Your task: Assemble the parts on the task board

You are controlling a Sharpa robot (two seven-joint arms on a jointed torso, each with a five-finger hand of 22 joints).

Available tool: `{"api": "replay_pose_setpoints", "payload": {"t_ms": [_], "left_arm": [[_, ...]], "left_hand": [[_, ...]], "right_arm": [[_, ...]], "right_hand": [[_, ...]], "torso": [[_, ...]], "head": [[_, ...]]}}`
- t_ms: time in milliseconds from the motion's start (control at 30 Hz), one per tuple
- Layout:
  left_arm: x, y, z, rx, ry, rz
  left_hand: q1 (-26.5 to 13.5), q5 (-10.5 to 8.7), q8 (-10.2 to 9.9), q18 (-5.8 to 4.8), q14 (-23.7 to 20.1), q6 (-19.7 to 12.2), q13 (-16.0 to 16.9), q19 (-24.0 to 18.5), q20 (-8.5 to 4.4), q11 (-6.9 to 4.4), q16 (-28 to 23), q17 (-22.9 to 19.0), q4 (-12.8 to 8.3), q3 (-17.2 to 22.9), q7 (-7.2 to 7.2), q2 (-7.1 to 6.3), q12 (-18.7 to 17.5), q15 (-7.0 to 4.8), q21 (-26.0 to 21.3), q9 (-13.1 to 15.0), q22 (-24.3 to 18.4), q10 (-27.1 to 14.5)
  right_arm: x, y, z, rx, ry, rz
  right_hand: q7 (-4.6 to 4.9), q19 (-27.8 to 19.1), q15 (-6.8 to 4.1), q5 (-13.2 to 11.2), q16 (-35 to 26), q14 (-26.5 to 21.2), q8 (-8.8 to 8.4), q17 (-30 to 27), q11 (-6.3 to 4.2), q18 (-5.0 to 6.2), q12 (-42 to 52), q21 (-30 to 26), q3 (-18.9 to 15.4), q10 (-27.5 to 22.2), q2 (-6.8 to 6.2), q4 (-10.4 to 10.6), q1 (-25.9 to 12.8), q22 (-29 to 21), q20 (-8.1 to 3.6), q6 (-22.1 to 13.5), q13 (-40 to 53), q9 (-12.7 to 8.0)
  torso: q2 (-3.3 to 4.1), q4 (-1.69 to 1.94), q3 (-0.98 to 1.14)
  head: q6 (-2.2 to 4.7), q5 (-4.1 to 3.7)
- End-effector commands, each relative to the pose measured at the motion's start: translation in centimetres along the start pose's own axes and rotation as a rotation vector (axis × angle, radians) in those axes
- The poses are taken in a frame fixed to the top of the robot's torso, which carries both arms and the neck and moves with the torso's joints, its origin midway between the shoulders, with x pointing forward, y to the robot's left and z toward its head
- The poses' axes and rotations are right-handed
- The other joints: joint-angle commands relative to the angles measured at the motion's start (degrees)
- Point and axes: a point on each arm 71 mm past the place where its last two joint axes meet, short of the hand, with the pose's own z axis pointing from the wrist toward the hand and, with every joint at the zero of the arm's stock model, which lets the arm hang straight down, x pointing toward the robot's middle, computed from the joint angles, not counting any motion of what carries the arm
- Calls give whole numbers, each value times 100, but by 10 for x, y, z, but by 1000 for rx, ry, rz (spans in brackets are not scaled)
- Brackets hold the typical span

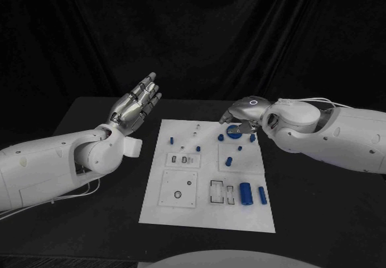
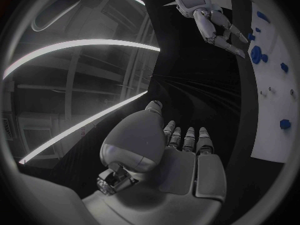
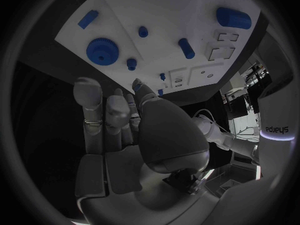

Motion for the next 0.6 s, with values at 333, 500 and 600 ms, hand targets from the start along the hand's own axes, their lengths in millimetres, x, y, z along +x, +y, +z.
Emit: {"api": "replay_pose_setpoints", "payload": {"t_ms": [333, 500, 600], "left_arm": [[4, -2, 2, 51, 27, -19], [5, -2, 2, 51, 31, -21], [5, -2, 3, 51, 32, -22]], "left_hand": [[71, 57, 21, 66, 8, 41, -8, 12, 66, 33, -21, -5, 9, 48, 0, 6, -20, -76, -33, 7, -5, 1], [80, 70, 21, 67, 8, 42, -8, 12, 77, 31, -21, -5, 8, 56, -3, 12, -20, -65, -33, 6, -5, 1], [80, 70, 21, 67, 8, 42, -8, 12, 77, 31, -21, -5, 8, 56, -3, 12, -20, -65, -33, 6, -5, 1]], "right_arm": [[10, 0, 8, -15, -11, -23], [15, 1, 10, -18, 4, -21], [17, 1, 11, -21, 11, -21]], "right_hand": [[22, -150, -7, -184, 311, 173, 8, 194, 82, -146, -21, 618, -13, 106, -145, 165, -50, 743, 26, 64, -12, -6], [31, -179, 34, -193, 336, 160, 14, 184, 134, -154, -8, 706, -4, 200, -147, 185, -37, 855, 64, 120, -15, -8], [26, -209, 52, -118, 353, 151, 13, 176, 147, -153, -7, 750, 29, 275, -138, 175, 13, 915, 87, 146, -18, -12]], "torso": [[89, 67, -18], [99, 71, -21], [87, 75, -20]], "head": [[67, -54], [106, -68], [109, -71]]}}
